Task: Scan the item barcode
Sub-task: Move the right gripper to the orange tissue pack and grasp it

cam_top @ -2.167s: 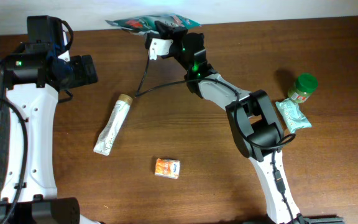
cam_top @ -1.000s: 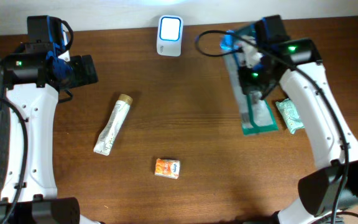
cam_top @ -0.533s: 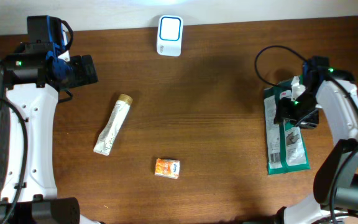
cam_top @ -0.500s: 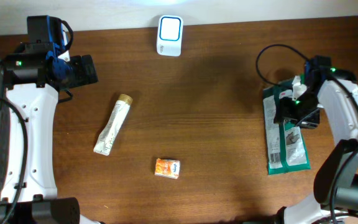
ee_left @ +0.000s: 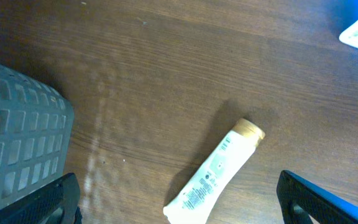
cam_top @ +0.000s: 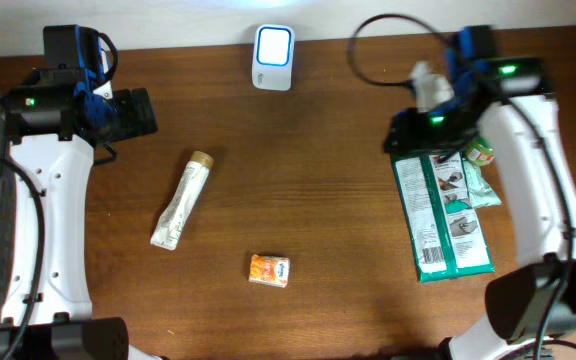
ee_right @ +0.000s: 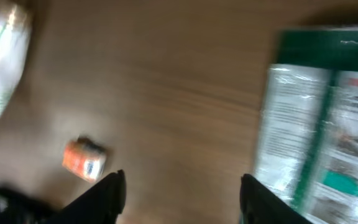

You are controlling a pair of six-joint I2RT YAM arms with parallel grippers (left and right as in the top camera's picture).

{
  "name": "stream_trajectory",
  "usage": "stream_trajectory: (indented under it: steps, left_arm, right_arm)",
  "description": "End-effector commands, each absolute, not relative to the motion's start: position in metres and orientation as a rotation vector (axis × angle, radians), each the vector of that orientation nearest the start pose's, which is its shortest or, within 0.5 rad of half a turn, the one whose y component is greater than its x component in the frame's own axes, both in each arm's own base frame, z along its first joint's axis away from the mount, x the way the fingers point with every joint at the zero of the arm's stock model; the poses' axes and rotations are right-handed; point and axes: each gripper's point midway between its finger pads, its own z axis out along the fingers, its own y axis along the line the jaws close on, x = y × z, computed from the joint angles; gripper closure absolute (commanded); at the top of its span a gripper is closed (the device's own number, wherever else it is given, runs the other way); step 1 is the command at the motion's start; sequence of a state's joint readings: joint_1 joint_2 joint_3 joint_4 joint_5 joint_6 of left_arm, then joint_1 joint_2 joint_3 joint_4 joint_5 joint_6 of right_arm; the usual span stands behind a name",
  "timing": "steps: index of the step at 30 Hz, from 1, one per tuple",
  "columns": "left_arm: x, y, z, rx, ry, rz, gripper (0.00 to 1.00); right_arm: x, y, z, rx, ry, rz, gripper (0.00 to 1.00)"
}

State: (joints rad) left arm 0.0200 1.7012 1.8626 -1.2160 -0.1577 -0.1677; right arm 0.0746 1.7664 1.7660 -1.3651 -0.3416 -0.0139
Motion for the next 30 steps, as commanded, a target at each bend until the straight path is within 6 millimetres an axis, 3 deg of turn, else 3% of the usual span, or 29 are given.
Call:
stream_trajectory:
  steps: [1,3,5,8,12,16,19,21,24,30]
  left_arm:
    - [0.406,0.038,0.262,-0.3,2.596,0.168,0.01]
    - [0.406,0.038,0.262,-0.3,2.596,0.168,0.01]
    - [0.406,0.038,0.262,-0.3,2.596,0.168,0.01]
    - [0.406,0.038,0.262,-0.3,2.596,0.168,0.01]
    - [0.406,0.038,0.262,-0.3,2.596,0.168,0.01]
    - [0.406,0.038,0.262,-0.3,2.596,0.168,0.01]
    - [0.406,0.038,0.262,-0.3,2.596,0.168,0.01]
    - [0.406,0.038,0.262,-0.3,2.596,0.168,0.01]
    - [0.406,0.038,0.262,-0.3,2.596,0.168,0.01]
    - [0.406,0.038,0.262,-0.3,2.596,0.168,0.01]
  right_arm:
    - [0.331,0.147,0.165,-0.299,2.987,0.676,0.78]
    - [0.316,0.18,0.143,-0.319,3.016,0.739,0.95]
    - [0.297,0.213,0.117,-0.294,3.052,0.769,0.96]
    - [0.268,0.252,0.098,-0.388,3.066,0.817,0.96]
    - [0.247,0.29,0.087,-0.37,3.066,0.857,0.96]
    - [0.212,0.332,0.072,-0.511,3.071,1.024,0.96]
    - [0.18,0.351,0.053,-0.631,3.13,1.035,0.96]
    - [0.165,0.358,0.043,-0.665,3.173,1.036,0.96]
    - [0.163,0.353,0.037,-0.623,3.222,1.008,0.96]
    - [0.168,0.318,0.024,-0.488,3.338,0.744,0.96]
